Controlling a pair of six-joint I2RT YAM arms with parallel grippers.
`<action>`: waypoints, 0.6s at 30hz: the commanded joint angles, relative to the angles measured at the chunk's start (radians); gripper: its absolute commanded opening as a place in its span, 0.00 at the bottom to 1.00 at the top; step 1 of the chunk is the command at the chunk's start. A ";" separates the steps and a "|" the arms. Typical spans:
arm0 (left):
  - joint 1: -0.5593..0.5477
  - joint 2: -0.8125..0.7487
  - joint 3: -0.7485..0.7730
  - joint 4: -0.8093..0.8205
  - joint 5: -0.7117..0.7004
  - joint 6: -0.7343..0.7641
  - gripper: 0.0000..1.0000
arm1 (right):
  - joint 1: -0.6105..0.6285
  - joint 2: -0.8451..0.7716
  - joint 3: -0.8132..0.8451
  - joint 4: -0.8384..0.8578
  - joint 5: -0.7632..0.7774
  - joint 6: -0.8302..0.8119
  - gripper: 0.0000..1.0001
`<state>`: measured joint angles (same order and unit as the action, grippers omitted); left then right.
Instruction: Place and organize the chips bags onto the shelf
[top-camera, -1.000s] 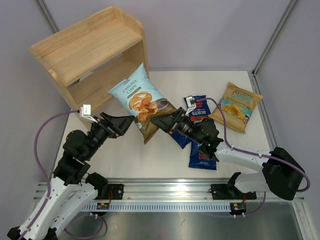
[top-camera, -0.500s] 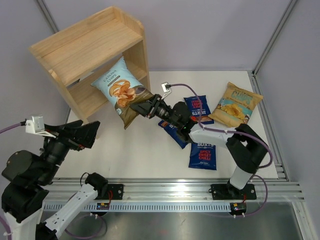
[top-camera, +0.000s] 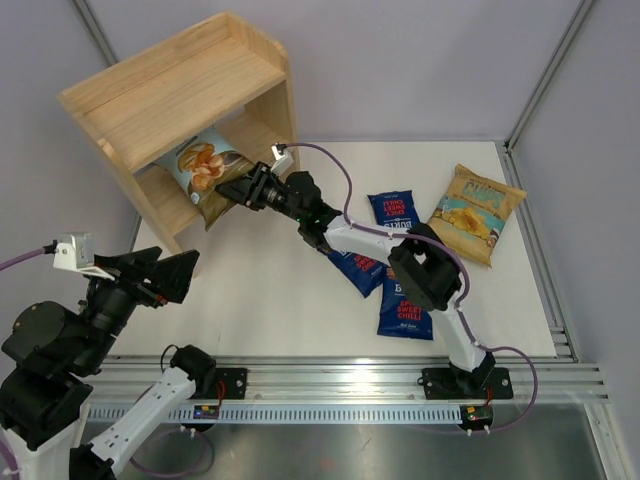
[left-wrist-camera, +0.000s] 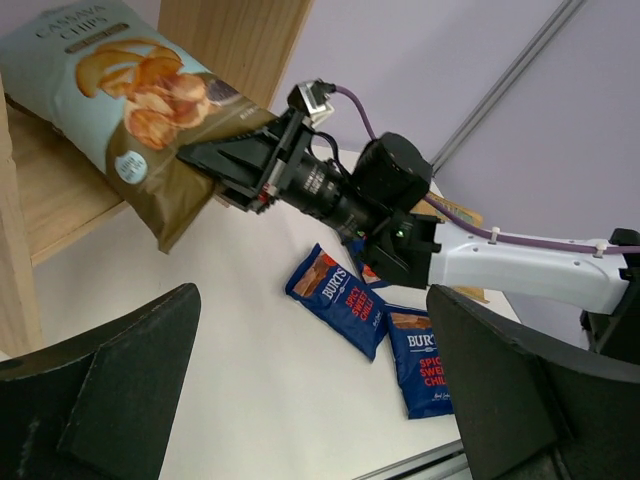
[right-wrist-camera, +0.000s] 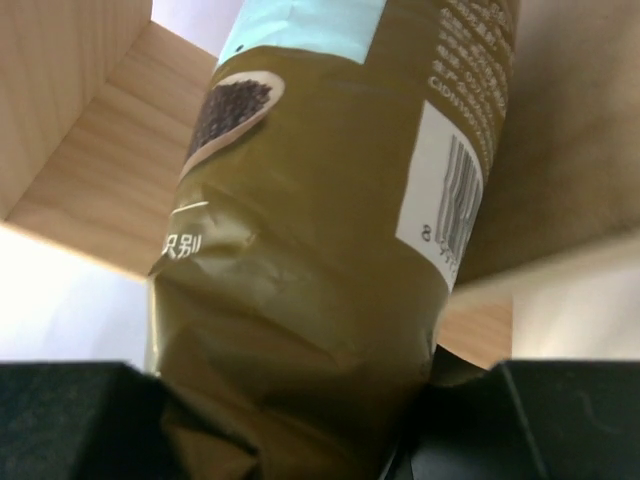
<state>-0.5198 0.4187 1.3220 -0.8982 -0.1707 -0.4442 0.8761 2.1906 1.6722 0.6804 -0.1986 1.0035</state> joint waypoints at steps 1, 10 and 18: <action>-0.003 0.014 0.010 0.019 0.017 0.009 0.99 | 0.047 0.072 0.211 -0.097 0.014 0.012 0.14; -0.003 0.002 0.006 0.028 0.040 -0.010 0.99 | 0.100 0.277 0.529 -0.326 0.053 0.017 0.14; -0.003 -0.003 -0.003 0.022 0.043 -0.013 0.99 | 0.130 0.298 0.575 -0.372 0.051 0.038 0.23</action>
<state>-0.5201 0.4187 1.3209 -0.8982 -0.1535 -0.4534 0.9874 2.4855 2.2189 0.3611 -0.1429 1.0256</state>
